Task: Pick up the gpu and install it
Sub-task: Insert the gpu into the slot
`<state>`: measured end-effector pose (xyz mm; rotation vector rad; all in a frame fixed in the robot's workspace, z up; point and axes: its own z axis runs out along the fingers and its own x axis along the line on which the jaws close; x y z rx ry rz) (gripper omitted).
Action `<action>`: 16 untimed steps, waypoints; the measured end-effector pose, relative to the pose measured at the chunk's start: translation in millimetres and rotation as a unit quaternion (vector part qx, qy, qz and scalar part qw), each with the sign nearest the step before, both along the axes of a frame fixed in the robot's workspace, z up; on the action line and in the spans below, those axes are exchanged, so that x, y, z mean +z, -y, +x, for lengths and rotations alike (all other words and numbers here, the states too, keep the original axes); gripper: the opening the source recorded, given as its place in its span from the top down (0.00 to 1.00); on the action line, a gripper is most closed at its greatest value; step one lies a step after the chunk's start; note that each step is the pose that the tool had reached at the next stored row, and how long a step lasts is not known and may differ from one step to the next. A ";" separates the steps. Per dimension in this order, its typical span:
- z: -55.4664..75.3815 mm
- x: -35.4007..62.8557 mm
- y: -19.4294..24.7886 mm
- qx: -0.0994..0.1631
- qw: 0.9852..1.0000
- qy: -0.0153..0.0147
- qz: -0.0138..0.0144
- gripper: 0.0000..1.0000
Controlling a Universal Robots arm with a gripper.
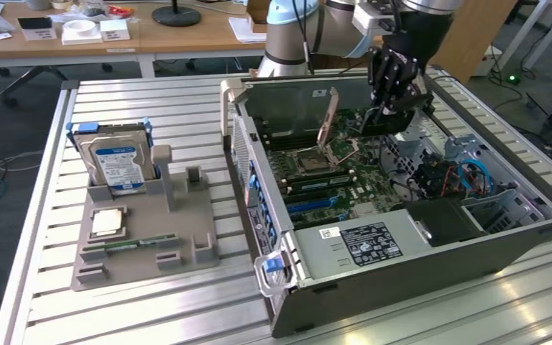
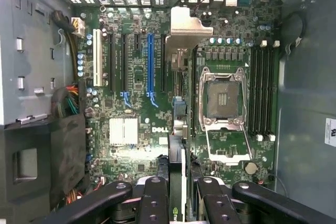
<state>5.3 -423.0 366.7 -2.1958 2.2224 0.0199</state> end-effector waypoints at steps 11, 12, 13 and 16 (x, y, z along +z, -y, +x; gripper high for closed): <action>-4.8 -16.0 0.0 -0.006 1.000 0.001 0.000 0.74; -5.4 -17.5 0.0 -0.006 1.000 0.001 0.000 0.74; -6.0 -18.7 0.0 -0.006 1.000 0.001 0.000 0.74; -8.0 -21.9 0.1 -0.007 1.000 0.001 0.000 0.74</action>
